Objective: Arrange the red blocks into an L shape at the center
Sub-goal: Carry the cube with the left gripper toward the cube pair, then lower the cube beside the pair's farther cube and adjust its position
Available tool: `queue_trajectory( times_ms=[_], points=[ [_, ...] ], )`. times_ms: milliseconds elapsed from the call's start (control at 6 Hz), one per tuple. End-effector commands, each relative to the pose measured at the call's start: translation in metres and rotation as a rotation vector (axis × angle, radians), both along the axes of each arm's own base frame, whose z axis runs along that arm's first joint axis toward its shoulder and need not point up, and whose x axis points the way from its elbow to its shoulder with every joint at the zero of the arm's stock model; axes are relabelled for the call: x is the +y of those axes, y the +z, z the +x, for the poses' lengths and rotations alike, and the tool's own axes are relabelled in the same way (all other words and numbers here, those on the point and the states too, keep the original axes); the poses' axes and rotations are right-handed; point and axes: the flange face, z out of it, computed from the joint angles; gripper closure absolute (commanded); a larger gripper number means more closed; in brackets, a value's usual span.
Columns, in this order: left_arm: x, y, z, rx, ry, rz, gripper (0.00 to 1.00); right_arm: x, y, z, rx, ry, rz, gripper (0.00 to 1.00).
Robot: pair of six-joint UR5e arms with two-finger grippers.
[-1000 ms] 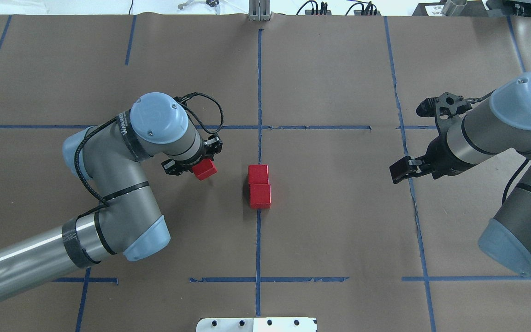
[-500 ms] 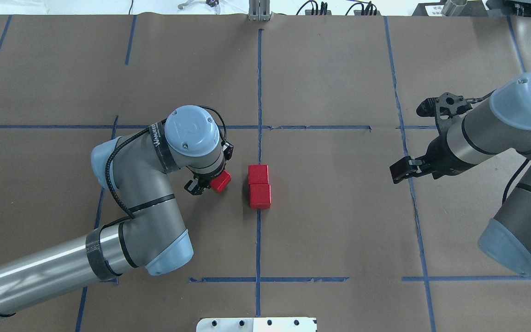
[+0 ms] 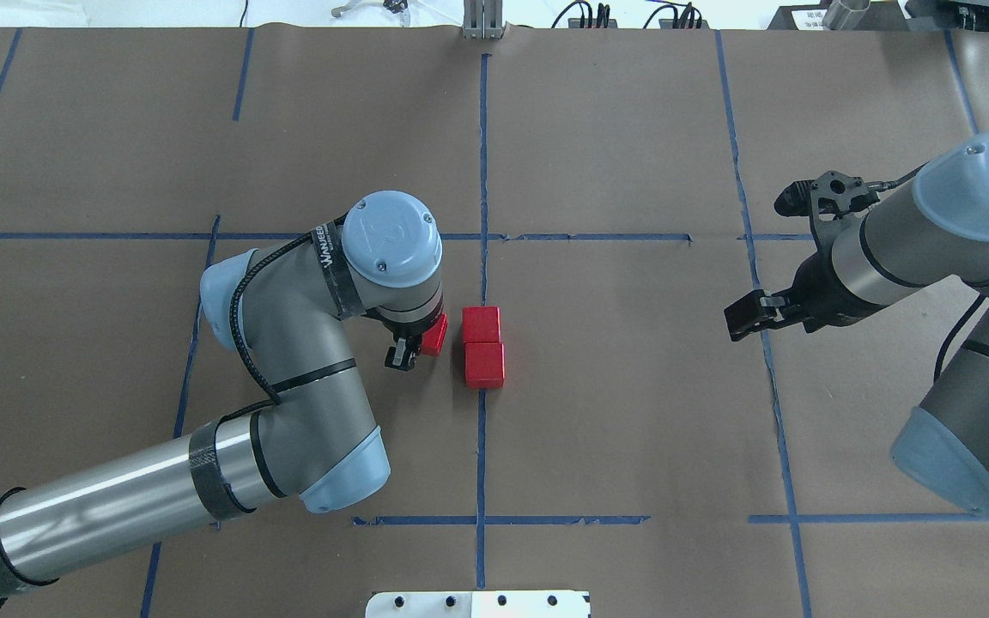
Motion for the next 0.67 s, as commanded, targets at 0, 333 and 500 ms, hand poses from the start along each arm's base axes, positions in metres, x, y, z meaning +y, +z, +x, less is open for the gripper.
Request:
queue_trajectory(
  times_ms=[0,333,500],
  points=[
    [-0.004,0.001,-0.002,0.022,-0.031,-0.014,1.0,0.001,-0.005,0.001,-0.008,-0.001,0.006,0.0],
    [-0.013,0.018,0.005,-0.003,-0.109,-0.137,0.99,0.003,-0.008,0.003,-0.015,-0.001,0.01,0.0],
    [-0.011,0.018,0.006,0.004,-0.095,-0.158,0.99,0.002,-0.007,0.003,-0.012,0.0,0.009,0.0]
  ],
)
